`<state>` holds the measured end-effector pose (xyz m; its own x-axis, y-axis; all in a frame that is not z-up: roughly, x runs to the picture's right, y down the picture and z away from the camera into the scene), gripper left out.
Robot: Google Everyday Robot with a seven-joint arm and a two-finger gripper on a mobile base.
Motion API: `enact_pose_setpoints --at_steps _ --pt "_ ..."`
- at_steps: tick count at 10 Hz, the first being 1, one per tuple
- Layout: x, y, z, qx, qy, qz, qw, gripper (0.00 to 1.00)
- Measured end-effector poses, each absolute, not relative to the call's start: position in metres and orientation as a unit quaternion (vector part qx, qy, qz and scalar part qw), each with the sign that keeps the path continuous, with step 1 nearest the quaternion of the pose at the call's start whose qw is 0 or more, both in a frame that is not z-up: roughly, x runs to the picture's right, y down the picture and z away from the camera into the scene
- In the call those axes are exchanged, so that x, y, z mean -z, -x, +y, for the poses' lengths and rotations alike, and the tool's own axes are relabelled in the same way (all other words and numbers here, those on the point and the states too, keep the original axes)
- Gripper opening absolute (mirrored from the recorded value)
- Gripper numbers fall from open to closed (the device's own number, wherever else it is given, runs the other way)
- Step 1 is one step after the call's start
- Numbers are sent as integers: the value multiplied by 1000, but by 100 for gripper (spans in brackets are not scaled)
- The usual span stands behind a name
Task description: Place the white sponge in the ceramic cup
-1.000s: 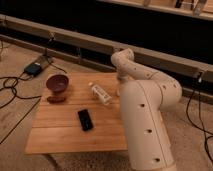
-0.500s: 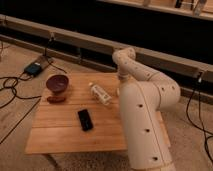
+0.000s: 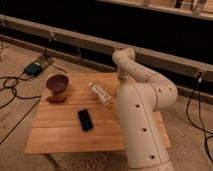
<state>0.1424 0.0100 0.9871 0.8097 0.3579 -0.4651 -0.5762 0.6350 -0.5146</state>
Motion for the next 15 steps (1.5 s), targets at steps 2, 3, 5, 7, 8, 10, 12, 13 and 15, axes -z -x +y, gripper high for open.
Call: enact_pose_setpoints --at_steps 2,3,5,7,8,10,12,13,15 --pt "-988 -141 14 -250 347 164 889 65" --pt "-987 -141 18 -239 356 166 888 65" --pt "-987 -141 20 -225 364 167 888 65" --pt "-988 -140 20 -215 368 167 889 65" --pt "-988 -139 21 -211 369 167 890 65" --pt "-990 -139 23 -205 373 169 889 65" --pt "-991 -138 25 -202 376 171 888 60" --pt "-992 -138 25 -202 377 171 888 48" --pt "-991 -138 22 -205 375 171 888 28"
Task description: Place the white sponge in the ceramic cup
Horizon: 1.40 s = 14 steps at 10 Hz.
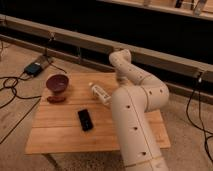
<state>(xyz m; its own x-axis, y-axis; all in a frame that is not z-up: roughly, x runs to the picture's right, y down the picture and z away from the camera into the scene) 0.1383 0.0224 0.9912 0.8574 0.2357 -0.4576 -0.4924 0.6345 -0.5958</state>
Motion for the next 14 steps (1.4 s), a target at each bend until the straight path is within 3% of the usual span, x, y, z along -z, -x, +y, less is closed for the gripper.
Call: enact_pose_setpoints --at_steps 3,10,14 --pt "-986 -139 12 -219 362 170 890 2" --pt "-957 -135 -29 -281 287 151 903 0" --pt "-904 -127 -37 -311 245 132 909 0"
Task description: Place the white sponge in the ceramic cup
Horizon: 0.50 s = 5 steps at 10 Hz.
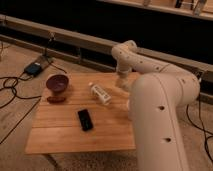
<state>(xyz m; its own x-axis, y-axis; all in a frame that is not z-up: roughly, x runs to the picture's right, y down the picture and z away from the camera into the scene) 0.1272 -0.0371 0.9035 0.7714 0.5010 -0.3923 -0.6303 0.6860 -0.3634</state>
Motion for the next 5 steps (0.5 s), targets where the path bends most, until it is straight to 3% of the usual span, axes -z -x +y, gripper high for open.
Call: enact_pose_setpoints --at_steps 5 --pt "-839 -123 -31 -350 196 123 908 0"
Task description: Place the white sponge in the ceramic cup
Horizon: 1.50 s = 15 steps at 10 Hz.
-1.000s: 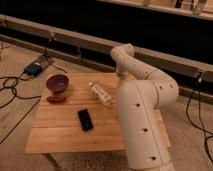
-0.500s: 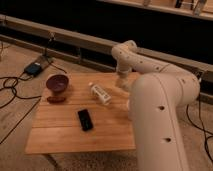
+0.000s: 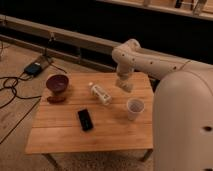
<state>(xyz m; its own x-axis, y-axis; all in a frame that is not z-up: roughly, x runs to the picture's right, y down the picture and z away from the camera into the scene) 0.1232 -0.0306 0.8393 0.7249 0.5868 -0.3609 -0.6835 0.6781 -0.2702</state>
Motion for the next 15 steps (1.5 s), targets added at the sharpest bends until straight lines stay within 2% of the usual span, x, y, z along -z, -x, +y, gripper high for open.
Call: enact_pose_setpoints --at_steps 9,15 --pt "-772 -137 8 -443 155 103 877 0" --pt "-771 -148 43 -487 157 78 856 0"
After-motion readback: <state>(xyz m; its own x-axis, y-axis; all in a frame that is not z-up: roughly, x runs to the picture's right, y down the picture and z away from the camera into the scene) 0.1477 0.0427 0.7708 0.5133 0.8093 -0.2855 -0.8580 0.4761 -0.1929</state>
